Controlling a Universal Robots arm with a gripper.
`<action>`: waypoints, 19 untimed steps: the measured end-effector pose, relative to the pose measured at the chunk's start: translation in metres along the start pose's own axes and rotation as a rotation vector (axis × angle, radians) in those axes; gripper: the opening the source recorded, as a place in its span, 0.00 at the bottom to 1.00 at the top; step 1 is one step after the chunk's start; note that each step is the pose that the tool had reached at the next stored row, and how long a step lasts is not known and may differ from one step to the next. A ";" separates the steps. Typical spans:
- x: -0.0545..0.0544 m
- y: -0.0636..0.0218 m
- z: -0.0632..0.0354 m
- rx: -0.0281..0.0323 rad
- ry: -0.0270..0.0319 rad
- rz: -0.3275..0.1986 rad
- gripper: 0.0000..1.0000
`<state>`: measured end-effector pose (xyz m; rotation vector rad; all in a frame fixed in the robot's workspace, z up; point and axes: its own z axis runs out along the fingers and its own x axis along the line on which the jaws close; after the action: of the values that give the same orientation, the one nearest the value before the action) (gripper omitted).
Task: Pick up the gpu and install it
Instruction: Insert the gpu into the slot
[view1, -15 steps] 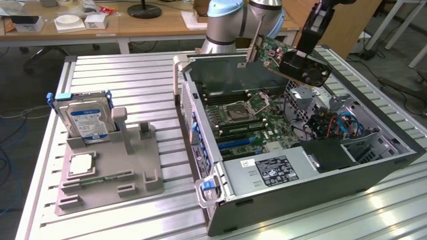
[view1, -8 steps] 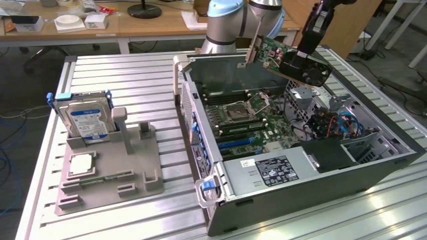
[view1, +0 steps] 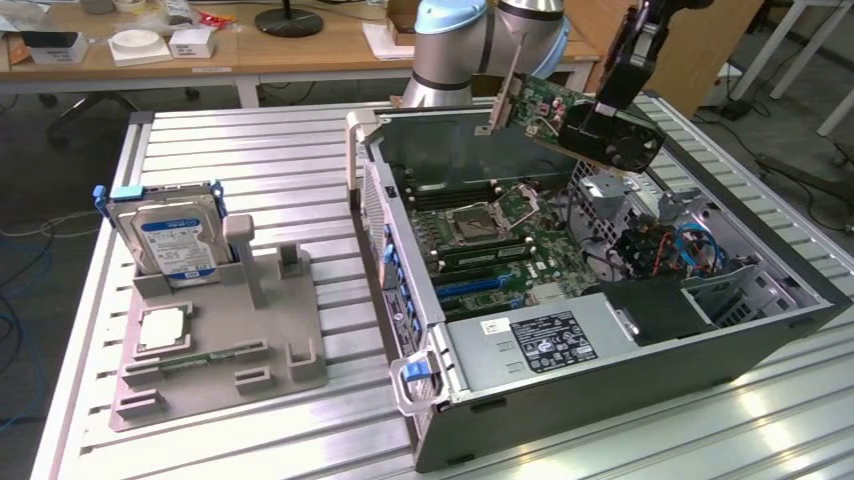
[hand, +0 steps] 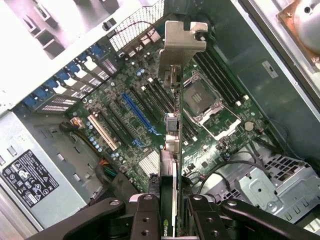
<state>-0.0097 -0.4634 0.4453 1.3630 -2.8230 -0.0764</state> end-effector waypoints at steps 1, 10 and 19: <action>0.000 0.0000 -0.0001 0.0000 0.0004 -0.006 0.26; 0.001 -0.0004 0.0000 -0.0010 0.0029 -0.063 0.26; 0.001 -0.0007 -0.0001 -0.0019 0.0056 -0.120 0.26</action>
<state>-0.0097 -0.4646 0.4453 1.5281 -2.7338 -0.0756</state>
